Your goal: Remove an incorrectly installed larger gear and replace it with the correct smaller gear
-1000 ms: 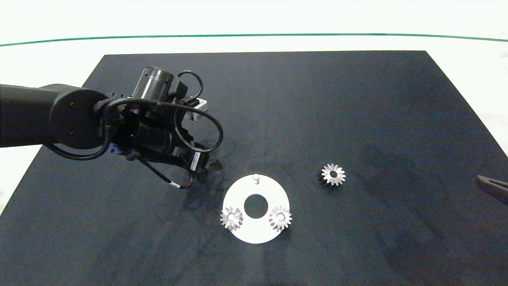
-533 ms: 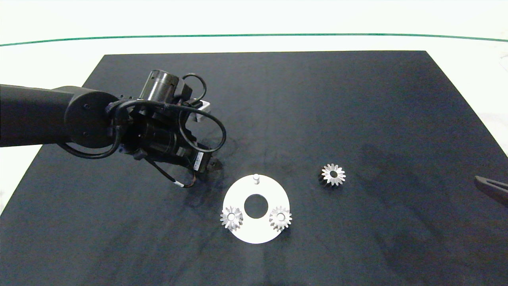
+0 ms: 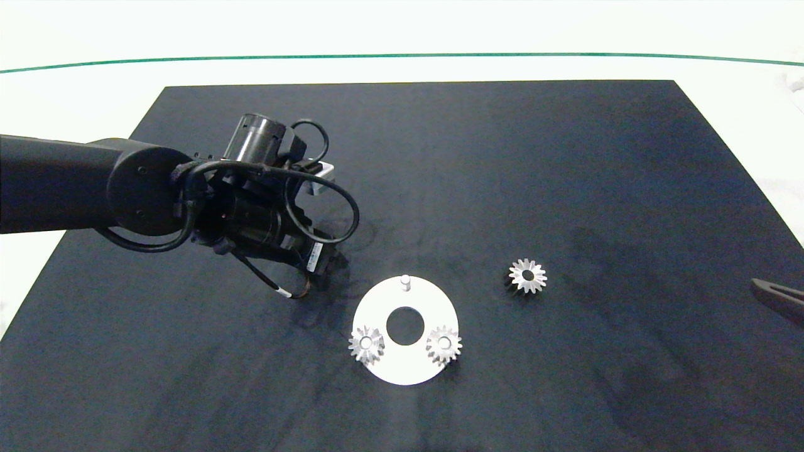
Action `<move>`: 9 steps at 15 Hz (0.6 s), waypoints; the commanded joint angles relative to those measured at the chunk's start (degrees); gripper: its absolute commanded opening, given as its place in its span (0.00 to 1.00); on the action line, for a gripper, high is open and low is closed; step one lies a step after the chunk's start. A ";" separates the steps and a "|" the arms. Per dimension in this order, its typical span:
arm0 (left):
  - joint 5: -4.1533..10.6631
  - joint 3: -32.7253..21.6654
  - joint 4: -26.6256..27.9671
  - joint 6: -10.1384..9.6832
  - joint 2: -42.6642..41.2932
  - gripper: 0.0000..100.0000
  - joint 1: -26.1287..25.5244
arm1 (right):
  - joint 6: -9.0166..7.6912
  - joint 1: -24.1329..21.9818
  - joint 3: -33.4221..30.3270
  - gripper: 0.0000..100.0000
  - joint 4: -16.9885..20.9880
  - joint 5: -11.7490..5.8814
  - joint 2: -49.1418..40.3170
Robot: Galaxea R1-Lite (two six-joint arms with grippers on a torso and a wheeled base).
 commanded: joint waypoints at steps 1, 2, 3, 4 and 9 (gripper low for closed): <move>0.30 0.07 0.17 0.31 -0.07 0.69 0.09 | -0.09 0.03 -0.02 1.00 0.16 -0.09 -0.04; 0.30 0.07 0.17 0.31 0.02 0.68 0.09 | -0.09 0.03 0.07 1.00 0.16 -0.09 0.05; 0.39 0.16 0.17 0.31 0.02 0.65 0.09 | -0.09 0.03 0.16 1.00 0.16 -0.09 0.14; 0.39 0.16 0.17 0.31 0.02 0.63 0.09 | -0.17 0.03 0.33 1.00 0.07 -0.09 0.14; 0.57 0.51 0.26 0.93 0.28 0.53 0.00 | -0.70 0.03 0.42 1.00 0.07 -0.09 0.14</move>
